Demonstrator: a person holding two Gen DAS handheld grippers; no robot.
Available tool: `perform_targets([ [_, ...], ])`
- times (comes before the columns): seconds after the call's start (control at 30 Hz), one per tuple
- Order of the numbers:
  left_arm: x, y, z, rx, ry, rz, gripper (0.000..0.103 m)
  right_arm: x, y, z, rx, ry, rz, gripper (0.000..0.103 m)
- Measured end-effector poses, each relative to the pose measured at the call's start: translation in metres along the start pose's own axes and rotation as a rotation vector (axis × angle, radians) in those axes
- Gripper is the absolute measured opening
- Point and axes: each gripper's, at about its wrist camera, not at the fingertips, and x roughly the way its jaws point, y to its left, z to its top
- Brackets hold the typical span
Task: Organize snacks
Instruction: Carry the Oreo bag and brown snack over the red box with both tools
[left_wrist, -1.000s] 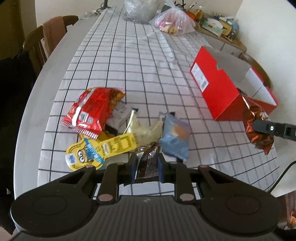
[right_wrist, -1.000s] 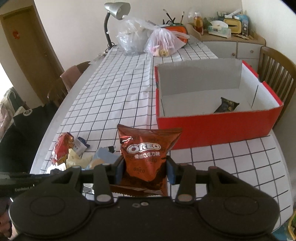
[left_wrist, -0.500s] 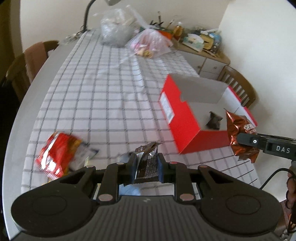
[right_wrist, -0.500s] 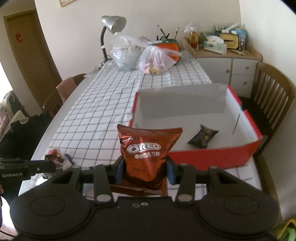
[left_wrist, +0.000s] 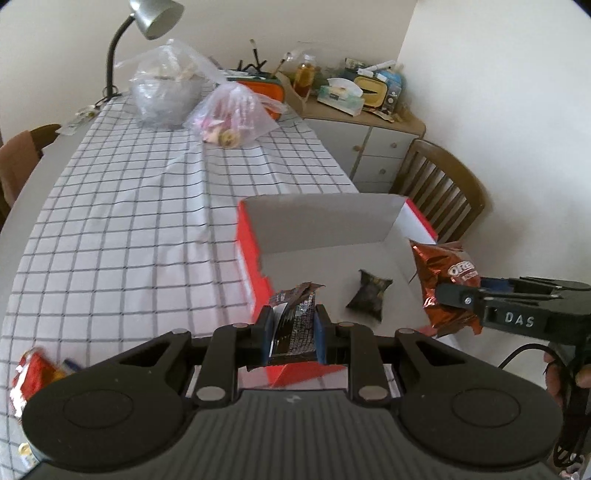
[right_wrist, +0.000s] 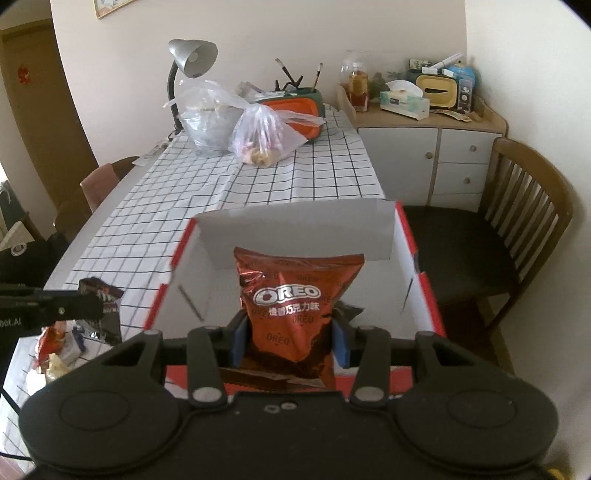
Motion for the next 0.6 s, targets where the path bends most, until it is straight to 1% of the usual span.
perform_targets([
  [0.1,0.014,-0.016,0.010,0.010,0.004,0.008,0.022,0.010,-0.012,0.004,-0.009,0.016,0.002,0.043],
  [0.27,0.042,-0.039,0.024,0.036,0.029,0.045,0.022,0.029,-0.031,0.010,-0.017,0.056,-0.002,0.043],
  [0.4,0.068,-0.050,0.032,0.046,0.068,0.074,0.022,0.053,-0.040,0.017,-0.023,0.127,0.004,0.043],
  [0.6,0.104,-0.061,0.042,0.057,0.112,0.108,0.022,0.082,-0.044,0.018,-0.059,0.190,0.013,0.042],
])
